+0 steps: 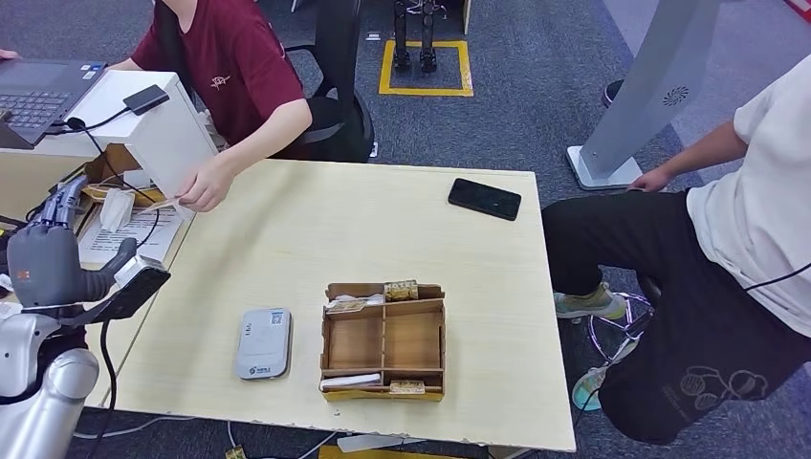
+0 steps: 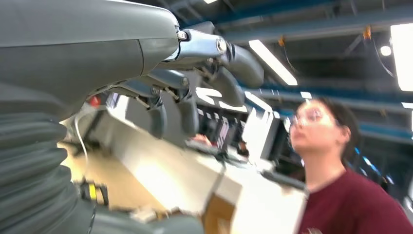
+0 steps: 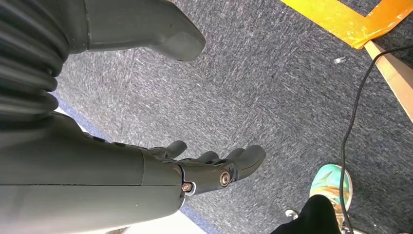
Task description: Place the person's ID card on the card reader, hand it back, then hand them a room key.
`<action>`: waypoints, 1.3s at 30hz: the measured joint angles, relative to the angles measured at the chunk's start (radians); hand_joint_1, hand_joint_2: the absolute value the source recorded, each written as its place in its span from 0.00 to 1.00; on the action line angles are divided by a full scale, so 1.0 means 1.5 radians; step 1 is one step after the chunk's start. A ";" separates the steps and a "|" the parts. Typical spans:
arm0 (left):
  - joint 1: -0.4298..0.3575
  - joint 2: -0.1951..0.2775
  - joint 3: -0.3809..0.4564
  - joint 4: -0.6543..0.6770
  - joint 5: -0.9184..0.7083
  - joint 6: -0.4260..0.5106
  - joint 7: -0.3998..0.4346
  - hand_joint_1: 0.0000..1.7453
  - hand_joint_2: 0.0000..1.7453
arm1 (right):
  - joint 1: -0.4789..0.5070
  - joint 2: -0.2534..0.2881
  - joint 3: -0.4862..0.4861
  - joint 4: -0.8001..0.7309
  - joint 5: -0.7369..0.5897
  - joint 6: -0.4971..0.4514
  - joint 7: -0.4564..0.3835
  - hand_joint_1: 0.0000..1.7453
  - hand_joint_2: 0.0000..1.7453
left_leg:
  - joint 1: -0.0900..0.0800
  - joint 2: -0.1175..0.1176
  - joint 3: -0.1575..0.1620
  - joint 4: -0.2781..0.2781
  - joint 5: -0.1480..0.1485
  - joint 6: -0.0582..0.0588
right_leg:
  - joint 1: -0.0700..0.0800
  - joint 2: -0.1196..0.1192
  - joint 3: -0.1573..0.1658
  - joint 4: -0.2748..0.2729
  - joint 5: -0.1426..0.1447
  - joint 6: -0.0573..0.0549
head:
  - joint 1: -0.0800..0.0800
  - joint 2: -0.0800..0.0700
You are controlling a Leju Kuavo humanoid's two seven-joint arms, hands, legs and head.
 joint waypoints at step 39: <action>0.135 -0.309 0.839 0.674 0.128 0.040 0.023 0.00 1.00 | 0.048 0.000 -0.097 -0.017 -0.064 0.062 0.041 0.00 1.00 | -0.003 0.000 0.003 0.000 -0.004 0.001 | -0.003 -0.001 0.003 -0.002 -0.003 0.001 | 0.000 0.000</action>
